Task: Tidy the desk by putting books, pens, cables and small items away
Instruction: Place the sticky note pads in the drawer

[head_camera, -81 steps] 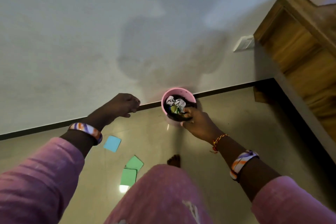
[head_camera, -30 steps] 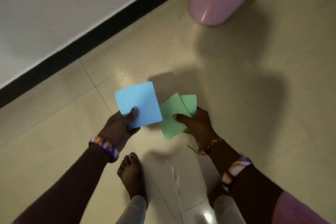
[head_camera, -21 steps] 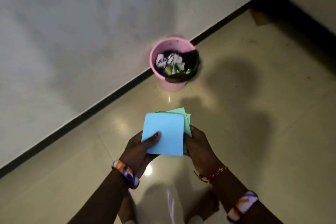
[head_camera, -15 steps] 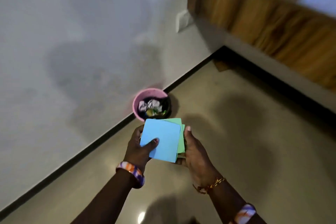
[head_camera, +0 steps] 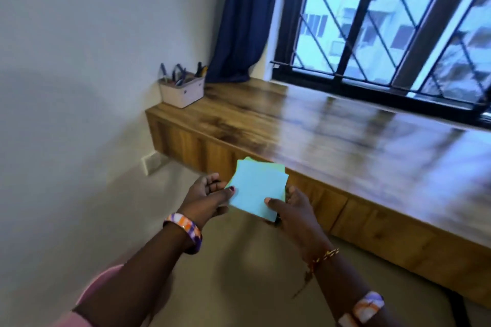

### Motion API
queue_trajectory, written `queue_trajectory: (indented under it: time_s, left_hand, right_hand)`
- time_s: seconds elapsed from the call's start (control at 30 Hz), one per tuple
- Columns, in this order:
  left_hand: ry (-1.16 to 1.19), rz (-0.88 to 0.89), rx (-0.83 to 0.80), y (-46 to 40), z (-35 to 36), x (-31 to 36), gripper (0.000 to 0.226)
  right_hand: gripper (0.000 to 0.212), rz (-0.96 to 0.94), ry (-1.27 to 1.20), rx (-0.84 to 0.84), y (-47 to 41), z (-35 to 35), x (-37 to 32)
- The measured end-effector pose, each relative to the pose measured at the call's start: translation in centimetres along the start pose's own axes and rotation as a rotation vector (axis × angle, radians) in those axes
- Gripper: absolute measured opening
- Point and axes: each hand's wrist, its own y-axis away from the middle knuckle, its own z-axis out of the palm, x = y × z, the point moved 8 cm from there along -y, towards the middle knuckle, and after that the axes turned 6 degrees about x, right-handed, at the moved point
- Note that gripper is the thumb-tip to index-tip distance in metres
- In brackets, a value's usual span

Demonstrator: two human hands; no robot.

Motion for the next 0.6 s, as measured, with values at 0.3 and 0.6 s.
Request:
queue_trajectory:
  time_s: [0.3, 0.6]
  left_hand:
    - [0.019, -0.192, 0.168, -14.9, 5.6, -3.7, 0.008]
    - [-0.043, -0.746, 0.190, -25.6, 0.1, -27.8, 0.104]
  right_hand:
    - [0.056, -0.169, 0.693, 0.465, -15.7, -9.7, -6.1]
    - [0.048, -0.477, 1.423, 0.731, -16.0, -11.0, -3.4]
